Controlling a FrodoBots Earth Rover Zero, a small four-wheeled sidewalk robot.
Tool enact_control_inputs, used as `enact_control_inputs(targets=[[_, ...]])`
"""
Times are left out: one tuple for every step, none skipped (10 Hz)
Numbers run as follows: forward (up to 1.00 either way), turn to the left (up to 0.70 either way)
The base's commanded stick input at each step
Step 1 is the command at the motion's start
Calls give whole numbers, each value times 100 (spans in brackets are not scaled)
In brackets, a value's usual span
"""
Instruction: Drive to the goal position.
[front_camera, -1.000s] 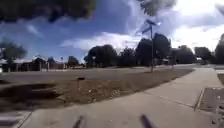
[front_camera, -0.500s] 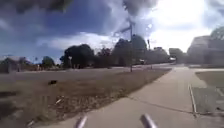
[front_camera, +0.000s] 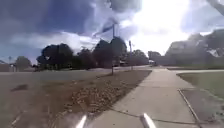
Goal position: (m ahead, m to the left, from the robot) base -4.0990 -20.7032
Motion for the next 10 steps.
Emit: enact_control_inputs(targets=[[100, -40], [100, -40], [100, -40], [100, -40], [100, -40], [100, -40], [100, -40], [100, -40], [100, -40], [100, -40]])
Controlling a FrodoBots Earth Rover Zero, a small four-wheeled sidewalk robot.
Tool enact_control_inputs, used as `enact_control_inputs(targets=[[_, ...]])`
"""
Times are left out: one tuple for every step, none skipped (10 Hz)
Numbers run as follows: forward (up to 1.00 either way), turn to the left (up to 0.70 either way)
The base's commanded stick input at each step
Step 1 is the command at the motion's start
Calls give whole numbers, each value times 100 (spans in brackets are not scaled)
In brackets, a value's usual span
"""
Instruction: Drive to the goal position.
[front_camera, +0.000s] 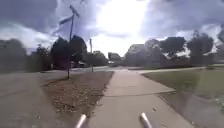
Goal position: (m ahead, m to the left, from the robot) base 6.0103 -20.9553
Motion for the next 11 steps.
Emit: enact_control_inputs(targets=[[100, -27], [100, 0], [100, 0], [100, 0], [100, 0], [100, 0], [100, 0], [100, 0], [100, 0], [100, 0], [100, 0]])
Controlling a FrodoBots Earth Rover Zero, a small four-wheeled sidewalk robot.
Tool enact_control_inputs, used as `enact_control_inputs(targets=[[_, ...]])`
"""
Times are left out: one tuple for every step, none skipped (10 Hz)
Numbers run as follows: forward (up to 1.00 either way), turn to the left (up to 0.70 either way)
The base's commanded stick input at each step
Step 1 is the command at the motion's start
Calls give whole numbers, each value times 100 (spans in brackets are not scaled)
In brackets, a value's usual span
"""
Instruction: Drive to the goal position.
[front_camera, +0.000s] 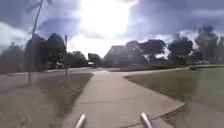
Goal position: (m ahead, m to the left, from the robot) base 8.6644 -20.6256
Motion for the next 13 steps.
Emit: enact_control_inputs(targets=[[100, 0], [100, 0], [100, 0], [100, 0], [100, 0], [100, 0], [100, 0], [100, 0], [100, 0], [100, 0], [100, 0], [100, 0], [100, 0]])
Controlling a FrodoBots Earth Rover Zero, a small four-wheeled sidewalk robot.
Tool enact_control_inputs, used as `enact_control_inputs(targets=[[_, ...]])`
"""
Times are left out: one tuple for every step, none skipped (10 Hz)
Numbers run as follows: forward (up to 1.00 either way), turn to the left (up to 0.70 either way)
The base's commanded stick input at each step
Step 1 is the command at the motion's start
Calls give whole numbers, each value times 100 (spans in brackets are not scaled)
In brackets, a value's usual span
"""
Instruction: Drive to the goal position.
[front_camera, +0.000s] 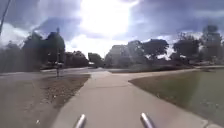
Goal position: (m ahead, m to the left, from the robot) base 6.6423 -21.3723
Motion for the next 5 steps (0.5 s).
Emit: enact_control_inputs(targets=[[100, 0], [100, 0], [100, 0], [100, 0], [100, 0]])
